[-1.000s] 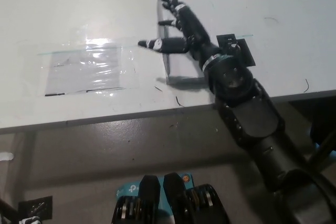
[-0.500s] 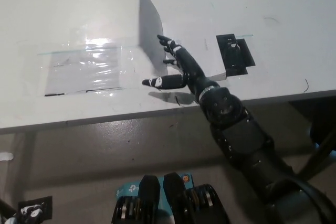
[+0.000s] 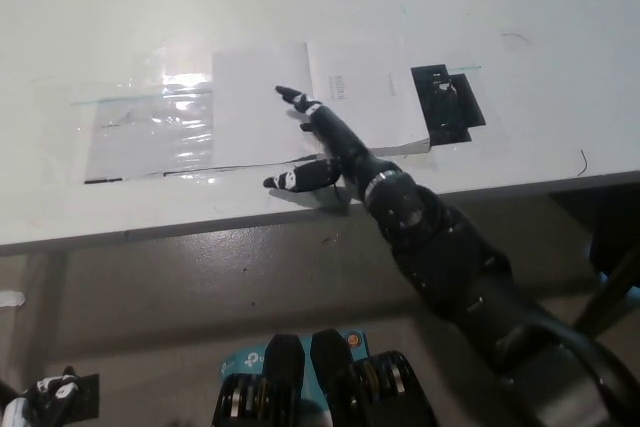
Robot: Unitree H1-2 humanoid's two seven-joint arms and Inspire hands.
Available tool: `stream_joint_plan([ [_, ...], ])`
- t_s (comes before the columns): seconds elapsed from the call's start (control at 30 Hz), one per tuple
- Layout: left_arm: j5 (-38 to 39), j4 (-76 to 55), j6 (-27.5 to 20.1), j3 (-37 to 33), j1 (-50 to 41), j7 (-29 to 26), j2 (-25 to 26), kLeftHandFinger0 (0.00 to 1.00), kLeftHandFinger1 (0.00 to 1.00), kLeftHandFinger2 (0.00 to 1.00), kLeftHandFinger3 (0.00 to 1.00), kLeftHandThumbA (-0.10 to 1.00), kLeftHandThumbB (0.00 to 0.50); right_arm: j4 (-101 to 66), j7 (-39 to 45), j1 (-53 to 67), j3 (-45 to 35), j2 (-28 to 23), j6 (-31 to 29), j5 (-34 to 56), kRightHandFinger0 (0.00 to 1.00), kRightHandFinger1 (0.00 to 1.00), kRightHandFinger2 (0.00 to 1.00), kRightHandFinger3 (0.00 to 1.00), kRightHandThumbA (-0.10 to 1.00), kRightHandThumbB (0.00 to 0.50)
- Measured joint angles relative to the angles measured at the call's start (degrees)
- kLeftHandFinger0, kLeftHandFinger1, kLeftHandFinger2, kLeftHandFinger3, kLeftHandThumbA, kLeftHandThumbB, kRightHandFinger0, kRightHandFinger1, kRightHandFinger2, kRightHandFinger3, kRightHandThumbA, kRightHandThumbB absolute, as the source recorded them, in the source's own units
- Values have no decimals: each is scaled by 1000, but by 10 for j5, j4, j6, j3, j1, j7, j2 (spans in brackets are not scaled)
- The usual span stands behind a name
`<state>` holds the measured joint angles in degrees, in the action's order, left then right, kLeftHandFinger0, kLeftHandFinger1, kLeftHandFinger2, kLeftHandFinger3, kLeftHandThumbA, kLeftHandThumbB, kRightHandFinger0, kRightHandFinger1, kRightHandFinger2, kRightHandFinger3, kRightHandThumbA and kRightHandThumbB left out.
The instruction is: The robot uses its right hand to slide under the cover of the book kept in the middle of the desk and open it
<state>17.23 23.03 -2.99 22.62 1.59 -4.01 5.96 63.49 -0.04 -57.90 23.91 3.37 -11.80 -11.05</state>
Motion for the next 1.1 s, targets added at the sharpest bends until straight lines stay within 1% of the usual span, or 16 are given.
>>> stream_joint_plan([
  [0.1, -1, 0, 3, 0, 4, -3, 1, 775, 701, 726, 758, 770, 240, 7, 13, -28, 36, -8, 4, -28, 931, 945, 998, 1000, 1000, 376],
  [0.2, -2, -2, 8, -1, 5, -3, 1, 779, 714, 739, 766, 772, 244, 5, 25, -49, 63, -15, 8, -54, 902, 913, 966, 1000, 1000, 397],
  [0.43, -1, 0, 9, -1, 5, -3, 2, 808, 722, 738, 779, 774, 234, -3, 51, -46, 70, -17, 13, -77, 1000, 1000, 1000, 1000, 1000, 347],
  [0.53, 2, 0, 9, 0, 3, -3, 1, 809, 714, 722, 771, 755, 246, -37, 64, -30, 59, -23, 18, -79, 1000, 1000, 1000, 1000, 1000, 283],
  [0.57, 3, 0, 9, 0, 2, -3, 0, 811, 709, 718, 774, 768, 224, -50, 67, -23, 53, -25, 19, -79, 912, 916, 967, 1000, 1000, 227],
  [0.6, 3, 0, 9, 0, 1, -3, -1, 811, 708, 717, 775, 770, 224, -74, 71, -14, 40, -27, 21, -76, 904, 911, 960, 998, 1000, 224],
  [0.63, 4, 0, 8, 1, -1, -3, -3, 813, 708, 714, 776, 771, 231, -94, 75, -5, 29, -30, 21, -72, 830, 888, 943, 995, 1000, 191],
  [0.67, 4, 1, 8, 1, -2, -3, -4, 797, 698, 706, 771, 764, 239, -113, 79, 3, 20, -33, 23, -70, 732, 858, 937, 1000, 1000, 190],
  [0.7, 5, 3, 8, 1, -4, -3, -6, 782, 689, 697, 766, 767, 233, -139, 83, 13, 8, -37, 26, -66, 705, 865, 940, 997, 1000, 258],
  [0.73, 5, 6, 8, 1, -4, -4, -7, 763, 680, 687, 759, 762, 237, -161, 87, 23, -2, -40, 31, -61, 698, 864, 939, 992, 1000, 273],
  [0.77, 5, 8, 7, 1, -5, -4, -9, 763, 683, 693, 764, 771, 225, -186, 91, 34, -12, -43, 36, -55, 687, 860, 927, 971, 1000, 323],
  [0.8, 5, 9, 8, 1, -6, -4, -10, 750, 677, 693, 768, 775, 224, -212, 95, 46, -23, -46, 40, -50, 681, 865, 920, 978, 1000, 334],
  [0.87, 5, 9, 8, 1, -8, -4, -13, 745, 672, 686, 764, 767, 230, -259, 103, 70, -44, -51, 55, -37, 686, 874, 925, 1000, 1000, 331],
  [0.9, 5, 9, 8, 1, -9, -4, -14, 749, 684, 705, 768, 767, 230, -279, 107, 79, -53, -53, 63, -30, 707, 878, 902, 998, 1000, 289],
  [0.97, 5, 10, 8, 1, -10, -5, -16, 753, 688, 710, 765, 757, 232, -325, 111, 101, -73, -57, 80, -17, 728, 896, 907, 1000, 1000, 295],
  [1.1, 5, 11, 8, 1, -15, -5, -20, 769, 712, 736, 776, 764, 216, -416, 118, 143, -121, -62, 120, 17, 674, 849, 884, 1000, 1000, 260],
])
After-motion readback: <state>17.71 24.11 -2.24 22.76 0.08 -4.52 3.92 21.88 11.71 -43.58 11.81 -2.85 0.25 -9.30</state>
